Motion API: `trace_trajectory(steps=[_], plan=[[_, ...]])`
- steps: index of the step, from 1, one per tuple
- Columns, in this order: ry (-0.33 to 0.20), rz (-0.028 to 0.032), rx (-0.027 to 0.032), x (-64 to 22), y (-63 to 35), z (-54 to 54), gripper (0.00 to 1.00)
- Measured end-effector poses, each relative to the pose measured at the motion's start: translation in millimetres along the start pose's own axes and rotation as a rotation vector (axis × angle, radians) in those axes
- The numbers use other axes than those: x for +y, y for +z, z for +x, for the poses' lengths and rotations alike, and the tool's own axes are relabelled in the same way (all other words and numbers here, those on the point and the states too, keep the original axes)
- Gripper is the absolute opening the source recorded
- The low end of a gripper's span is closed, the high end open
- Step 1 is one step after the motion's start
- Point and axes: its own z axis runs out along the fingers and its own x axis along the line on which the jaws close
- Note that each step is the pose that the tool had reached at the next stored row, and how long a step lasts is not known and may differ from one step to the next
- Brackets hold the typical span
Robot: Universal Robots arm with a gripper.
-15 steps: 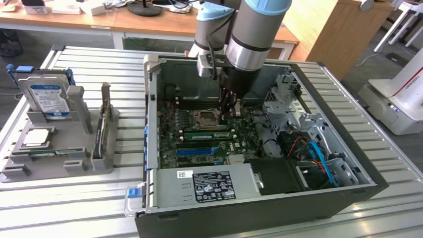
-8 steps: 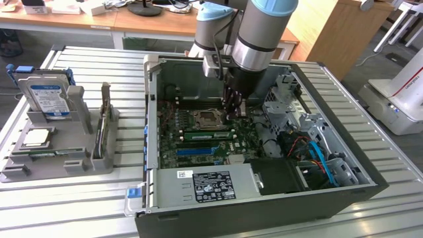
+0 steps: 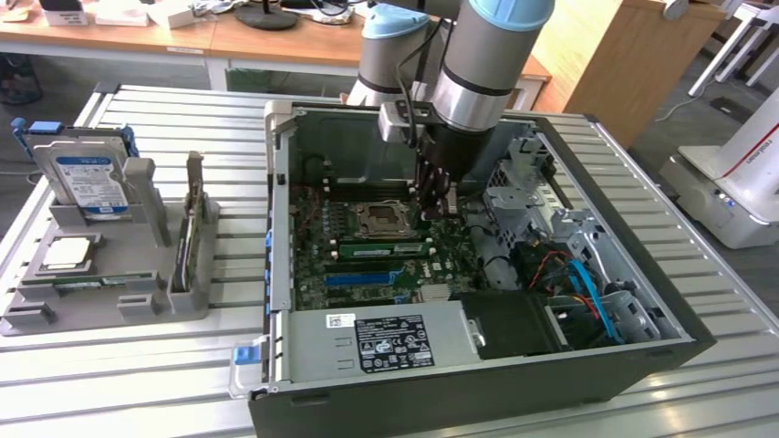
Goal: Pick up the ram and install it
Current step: 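Press down the ram until it locks into place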
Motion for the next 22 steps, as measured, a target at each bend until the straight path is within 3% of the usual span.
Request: trace_trajectory(steps=[22], plan=[[0.0, 0.0, 0.0, -0.5, 11.5, 0.1, 0.11]])
